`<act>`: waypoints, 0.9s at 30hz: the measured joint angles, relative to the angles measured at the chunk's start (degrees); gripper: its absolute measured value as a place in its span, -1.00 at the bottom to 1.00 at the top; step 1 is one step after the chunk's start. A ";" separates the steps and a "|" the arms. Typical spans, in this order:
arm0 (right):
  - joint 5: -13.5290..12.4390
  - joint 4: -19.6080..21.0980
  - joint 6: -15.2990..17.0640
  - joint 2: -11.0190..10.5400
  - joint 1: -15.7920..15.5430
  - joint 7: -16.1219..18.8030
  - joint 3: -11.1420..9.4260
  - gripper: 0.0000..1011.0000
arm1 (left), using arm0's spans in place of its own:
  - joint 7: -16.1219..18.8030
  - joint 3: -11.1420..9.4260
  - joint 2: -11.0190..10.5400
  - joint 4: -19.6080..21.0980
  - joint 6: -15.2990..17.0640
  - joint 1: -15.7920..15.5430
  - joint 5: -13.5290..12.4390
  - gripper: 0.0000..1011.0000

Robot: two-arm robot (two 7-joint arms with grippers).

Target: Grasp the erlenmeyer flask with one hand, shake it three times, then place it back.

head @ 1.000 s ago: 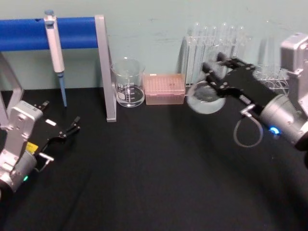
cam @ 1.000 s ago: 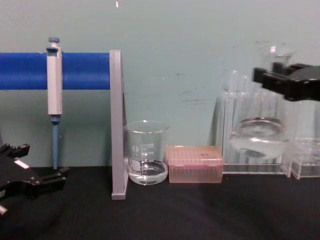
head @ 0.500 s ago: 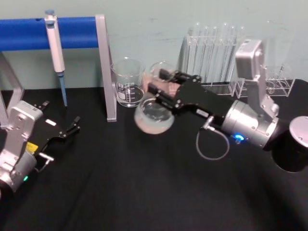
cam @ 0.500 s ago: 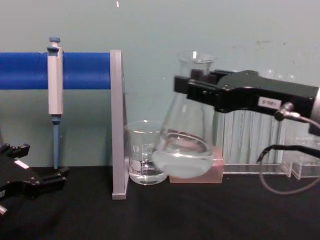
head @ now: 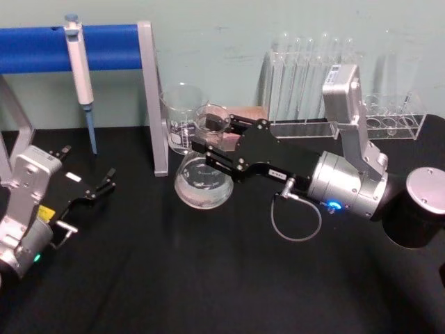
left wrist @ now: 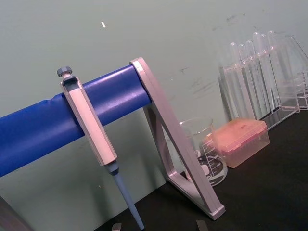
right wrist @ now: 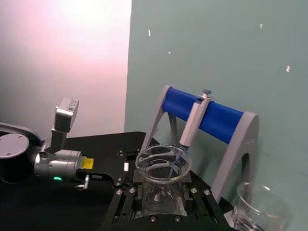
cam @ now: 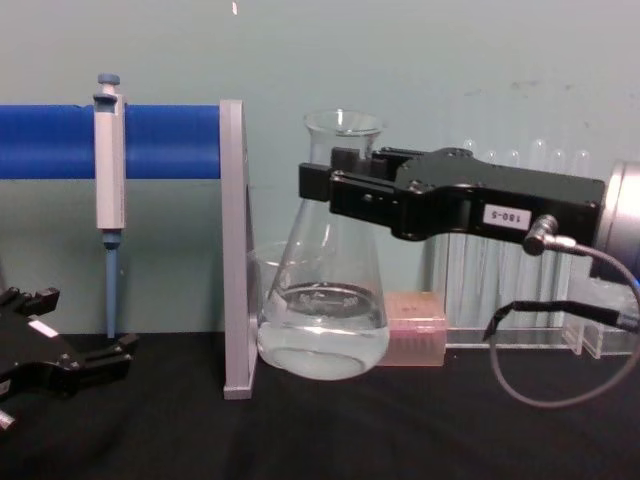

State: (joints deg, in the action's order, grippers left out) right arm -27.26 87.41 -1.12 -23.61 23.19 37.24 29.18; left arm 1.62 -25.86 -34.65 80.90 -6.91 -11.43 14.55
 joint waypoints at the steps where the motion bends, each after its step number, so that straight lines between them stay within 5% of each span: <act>1: -0.06 0.07 -0.05 -0.12 -0.11 -0.32 -0.02 -0.11 | 0.00 0.00 0.00 0.00 0.00 0.00 0.00 0.98; 10: -0.44 1.86 -0.57 -2.05 -2.41 -5.52 -2.57 -0.11 | 0.00 0.00 0.00 0.00 0.00 0.00 0.00 0.98; 27: 0.91 6.83 -0.11 -5.42 -10.49 -17.13 -14.15 -0.11 | 0.01 0.00 0.00 0.00 0.00 0.00 0.00 0.98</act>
State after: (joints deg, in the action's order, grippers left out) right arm -26.35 94.24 -1.23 -29.04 12.70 20.11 15.03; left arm 1.62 -25.86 -34.65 80.90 -6.91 -11.43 14.55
